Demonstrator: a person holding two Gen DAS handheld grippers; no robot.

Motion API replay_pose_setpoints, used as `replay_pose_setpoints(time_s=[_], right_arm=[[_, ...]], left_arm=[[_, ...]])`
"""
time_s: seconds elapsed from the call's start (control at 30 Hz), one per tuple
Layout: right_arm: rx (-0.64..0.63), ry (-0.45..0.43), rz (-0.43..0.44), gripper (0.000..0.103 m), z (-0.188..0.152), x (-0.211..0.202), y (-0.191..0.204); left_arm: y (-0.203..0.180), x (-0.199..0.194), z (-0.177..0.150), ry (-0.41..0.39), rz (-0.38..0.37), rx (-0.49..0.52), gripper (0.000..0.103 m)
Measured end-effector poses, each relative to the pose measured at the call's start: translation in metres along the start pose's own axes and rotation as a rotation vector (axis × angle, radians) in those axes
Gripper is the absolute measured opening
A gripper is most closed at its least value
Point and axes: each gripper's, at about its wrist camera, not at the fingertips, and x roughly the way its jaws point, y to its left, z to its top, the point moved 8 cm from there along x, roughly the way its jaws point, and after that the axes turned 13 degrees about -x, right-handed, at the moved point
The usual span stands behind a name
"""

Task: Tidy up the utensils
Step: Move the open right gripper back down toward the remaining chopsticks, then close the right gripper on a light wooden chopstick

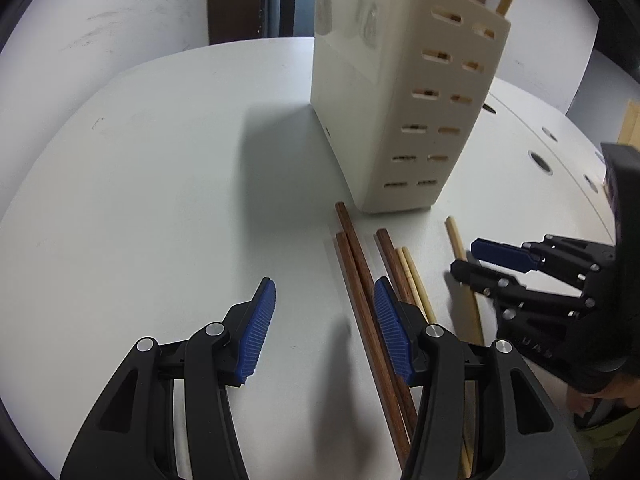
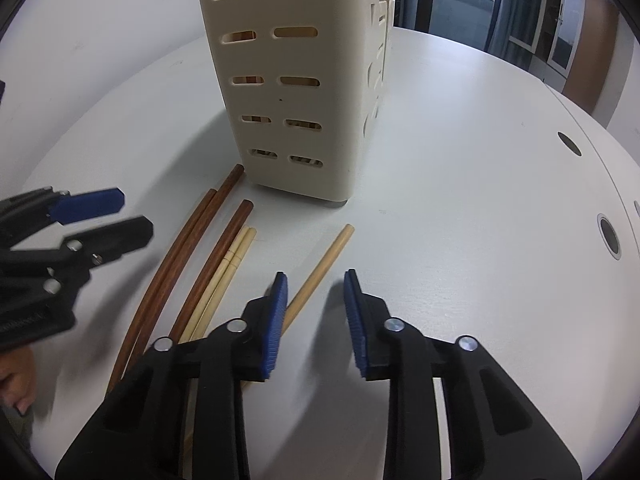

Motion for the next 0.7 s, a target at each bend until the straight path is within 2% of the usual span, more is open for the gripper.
replay_pose_setpoints(time_s=[0.07,0.27,0.6,0.7], right_arm=[[0.011,0.0,0.01,0.018,0.0,-0.001,-0.001],[0.027,0.0,0.018,0.011,0.001,-0.003,0.001],[0.027,0.013,0.025,0.009,0.004,0.0,-0.003],[0.04,0.027,0.044,0.009,0.008,0.003,-0.006]], left_arm=[[-0.002,0.004,-0.003,0.007,0.007,0.011,0.051],[-0.002,0.014,-0.009,0.033,0.041,0.038,0.051],[0.005,0.02,-0.006,0.045,0.068,0.033,0.051],[-0.002,0.027,0.0,0.057,0.084,0.039,0.045]])
